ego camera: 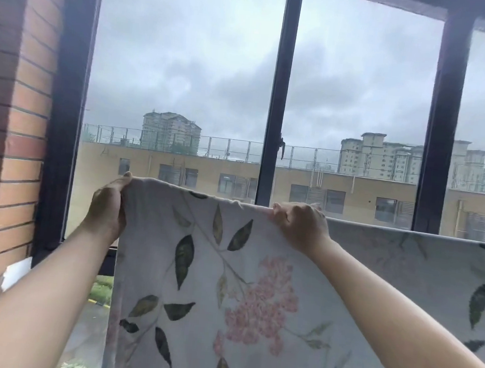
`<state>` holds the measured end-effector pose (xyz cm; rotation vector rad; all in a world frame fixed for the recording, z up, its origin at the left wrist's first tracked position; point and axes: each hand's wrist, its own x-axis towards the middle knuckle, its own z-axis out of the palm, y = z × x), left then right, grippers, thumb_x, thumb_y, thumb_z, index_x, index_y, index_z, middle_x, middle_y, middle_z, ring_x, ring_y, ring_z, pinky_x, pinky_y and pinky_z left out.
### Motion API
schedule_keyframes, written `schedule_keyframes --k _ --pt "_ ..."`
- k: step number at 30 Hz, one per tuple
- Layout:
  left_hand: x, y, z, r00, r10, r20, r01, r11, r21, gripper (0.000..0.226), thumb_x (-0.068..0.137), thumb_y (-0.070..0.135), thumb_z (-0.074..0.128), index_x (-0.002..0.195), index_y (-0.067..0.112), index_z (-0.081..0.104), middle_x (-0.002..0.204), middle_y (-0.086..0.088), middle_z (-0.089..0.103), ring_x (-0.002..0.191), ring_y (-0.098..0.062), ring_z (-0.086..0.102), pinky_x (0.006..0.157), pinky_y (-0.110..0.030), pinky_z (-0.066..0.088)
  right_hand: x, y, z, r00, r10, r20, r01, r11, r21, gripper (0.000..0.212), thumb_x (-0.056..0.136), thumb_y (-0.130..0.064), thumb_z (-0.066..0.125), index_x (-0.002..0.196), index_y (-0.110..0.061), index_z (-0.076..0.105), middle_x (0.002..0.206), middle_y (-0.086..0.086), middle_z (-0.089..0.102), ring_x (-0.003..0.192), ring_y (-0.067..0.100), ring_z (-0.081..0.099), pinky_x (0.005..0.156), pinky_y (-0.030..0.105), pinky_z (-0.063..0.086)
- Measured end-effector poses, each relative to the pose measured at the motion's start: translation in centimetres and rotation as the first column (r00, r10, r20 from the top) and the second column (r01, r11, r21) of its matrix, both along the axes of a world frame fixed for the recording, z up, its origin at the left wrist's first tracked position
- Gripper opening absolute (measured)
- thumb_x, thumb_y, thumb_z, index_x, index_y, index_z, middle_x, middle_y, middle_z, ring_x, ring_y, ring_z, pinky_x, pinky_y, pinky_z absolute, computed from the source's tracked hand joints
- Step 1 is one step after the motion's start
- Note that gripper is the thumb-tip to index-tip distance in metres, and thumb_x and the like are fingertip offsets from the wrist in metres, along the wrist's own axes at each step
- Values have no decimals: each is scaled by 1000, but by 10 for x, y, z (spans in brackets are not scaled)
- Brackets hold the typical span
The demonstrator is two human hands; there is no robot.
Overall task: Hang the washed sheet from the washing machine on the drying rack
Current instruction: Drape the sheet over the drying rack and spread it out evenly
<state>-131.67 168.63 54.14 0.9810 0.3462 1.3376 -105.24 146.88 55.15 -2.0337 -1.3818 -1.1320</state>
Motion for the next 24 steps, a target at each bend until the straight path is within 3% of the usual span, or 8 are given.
schedule_keyframes --k 4,7,10,13,15,19,21,24 --pt "-4 4 -2 975 -135 -179 137 991 -3 30 94 28 54 74 15 72 67 -1 69 71 -12 64 65 -28 47 4 -3 10 991 0 -134 -13 995 -99 38 96 -41 43 78 -16 65 76 1 67 77 26 59 65 30 33" --pt "-3 3 2 977 -66 -203 73 997 26 10 90 24 63 83 16 66 79 -3 65 75 -16 61 63 -30 49 7 -3 18 970 66 -234 -71 997 -13 41 96 -39 47 61 -17 53 60 -5 55 67 24 54 59 29 32" --pt "0 4 10 992 85 -90 -86 996 -9 6 88 19 65 82 19 65 84 -2 63 81 -18 59 68 -31 51 7 -2 19 948 129 -291 -124 992 35 44 96 -44 45 60 -18 50 59 -5 54 64 22 53 59 30 36" --pt "1 5 6 979 54 -199 -65 997 -52 13 87 19 64 99 16 67 88 -3 64 81 -19 60 79 -36 50 1 -4 22 931 147 -335 -193 975 -107 34 93 -53 45 88 -26 65 78 -8 63 75 17 59 68 30 45" --pt "3 5 3 979 78 -189 -88 995 -43 18 88 18 63 106 15 65 84 -2 62 78 -17 58 85 -37 48 -5 -3 26 911 201 -361 -272 949 -158 29 91 -52 49 100 -31 66 90 -10 67 83 13 62 75 31 50" --pt "9 -3 1 978 172 -118 -178 983 -45 17 88 17 63 105 15 62 91 -5 62 90 -22 56 87 -37 46 -21 22 27 938 188 -293 -281 905 -320 28 93 -40 51 73 -25 63 71 -7 61 73 16 57 71 36 51" --pt "9 -2 2 970 212 -115 -220 974 -58 19 88 19 64 106 15 61 95 -8 63 94 -24 55 88 -38 46 -29 38 29 922 241 -303 -326 905 -272 26 93 -35 54 70 -23 60 64 -10 55 72 18 55 72 39 52" --pt "5 -2 5 966 233 -114 -241 968 -69 20 89 19 63 107 13 59 83 -3 58 93 -24 54 81 -34 44 -42 57 30 902 305 -304 -379 897 -225 21 91 -33 58 73 -24 65 64 -9 58 73 19 58 73 39 53"
